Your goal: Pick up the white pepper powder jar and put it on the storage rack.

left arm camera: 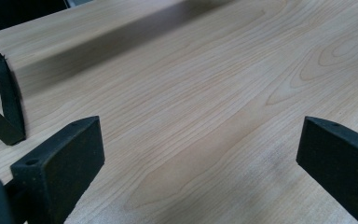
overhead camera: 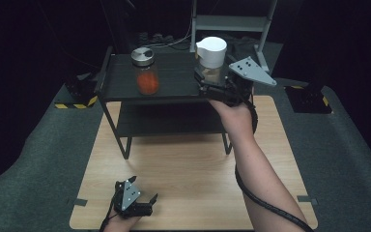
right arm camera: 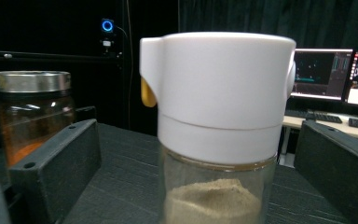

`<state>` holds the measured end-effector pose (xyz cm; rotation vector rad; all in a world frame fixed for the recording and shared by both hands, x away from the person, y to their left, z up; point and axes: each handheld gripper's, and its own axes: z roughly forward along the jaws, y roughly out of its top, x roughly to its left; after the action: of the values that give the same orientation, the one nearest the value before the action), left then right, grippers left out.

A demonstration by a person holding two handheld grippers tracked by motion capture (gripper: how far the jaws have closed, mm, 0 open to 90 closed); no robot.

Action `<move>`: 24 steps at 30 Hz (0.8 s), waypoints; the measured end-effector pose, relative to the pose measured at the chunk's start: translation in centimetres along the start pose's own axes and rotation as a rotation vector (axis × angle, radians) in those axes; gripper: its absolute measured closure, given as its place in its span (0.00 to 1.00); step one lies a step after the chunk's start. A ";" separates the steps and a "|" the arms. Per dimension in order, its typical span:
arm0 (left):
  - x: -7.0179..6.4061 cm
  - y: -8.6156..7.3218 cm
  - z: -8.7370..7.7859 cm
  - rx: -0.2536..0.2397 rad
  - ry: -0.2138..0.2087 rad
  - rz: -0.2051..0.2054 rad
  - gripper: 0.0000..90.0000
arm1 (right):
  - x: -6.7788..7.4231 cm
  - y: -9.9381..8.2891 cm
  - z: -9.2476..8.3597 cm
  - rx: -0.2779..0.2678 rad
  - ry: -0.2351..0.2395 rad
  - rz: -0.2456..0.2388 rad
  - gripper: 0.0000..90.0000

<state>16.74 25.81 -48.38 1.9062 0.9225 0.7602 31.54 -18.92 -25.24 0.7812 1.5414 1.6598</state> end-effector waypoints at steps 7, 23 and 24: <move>0.0 0.0 0.0 0.002 0.000 0.001 0.01 | 0.3 0.0 -1.3 -0.006 0.014 -0.018 0.00; -0.1 0.2 0.0 0.010 0.002 0.013 0.01 | 0.7 -1.6 -3.9 -0.006 0.037 -0.035 0.00; -0.1 0.2 0.0 0.009 0.002 0.012 0.01 | 0.7 -1.7 -4.0 -0.006 0.038 -0.038 0.00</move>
<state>16.78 25.68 -48.26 1.9203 0.9184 0.7665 27.99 -20.53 -27.34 0.7168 1.5673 1.6601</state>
